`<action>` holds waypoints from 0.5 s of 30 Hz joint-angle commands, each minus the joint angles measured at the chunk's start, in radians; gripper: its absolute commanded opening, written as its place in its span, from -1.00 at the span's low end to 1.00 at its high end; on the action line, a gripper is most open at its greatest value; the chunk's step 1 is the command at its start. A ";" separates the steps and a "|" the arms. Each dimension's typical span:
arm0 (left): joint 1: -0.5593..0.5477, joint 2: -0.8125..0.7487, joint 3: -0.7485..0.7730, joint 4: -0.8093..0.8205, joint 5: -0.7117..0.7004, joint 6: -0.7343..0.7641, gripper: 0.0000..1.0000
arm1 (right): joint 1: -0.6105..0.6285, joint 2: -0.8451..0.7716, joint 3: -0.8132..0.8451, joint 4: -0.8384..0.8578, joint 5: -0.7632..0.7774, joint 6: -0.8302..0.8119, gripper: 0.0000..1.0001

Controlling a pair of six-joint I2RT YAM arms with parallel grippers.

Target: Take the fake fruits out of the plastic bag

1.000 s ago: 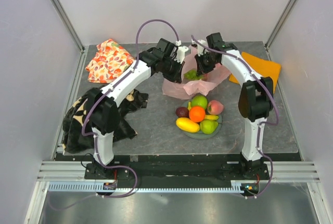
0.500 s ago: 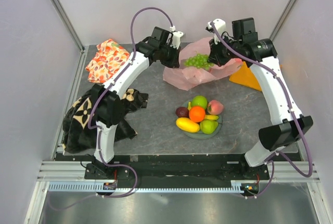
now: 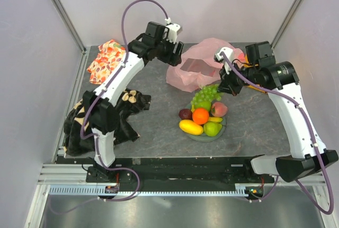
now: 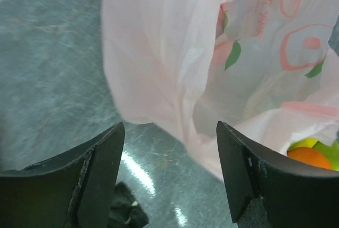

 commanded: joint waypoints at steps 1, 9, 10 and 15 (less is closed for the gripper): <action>0.017 -0.191 -0.075 0.029 -0.063 0.062 0.55 | 0.005 0.013 -0.078 0.013 -0.044 -0.010 -0.99; 0.037 -0.293 -0.176 0.026 -0.089 0.088 0.55 | 0.002 -0.074 -0.271 0.241 0.065 0.365 -1.00; 0.039 -0.294 -0.176 0.027 -0.091 0.091 0.55 | 0.002 -0.102 -0.286 0.253 0.084 0.398 -1.00; 0.040 -0.299 -0.175 0.024 -0.100 0.100 0.55 | 0.002 -0.160 -0.369 0.293 0.213 0.576 -1.00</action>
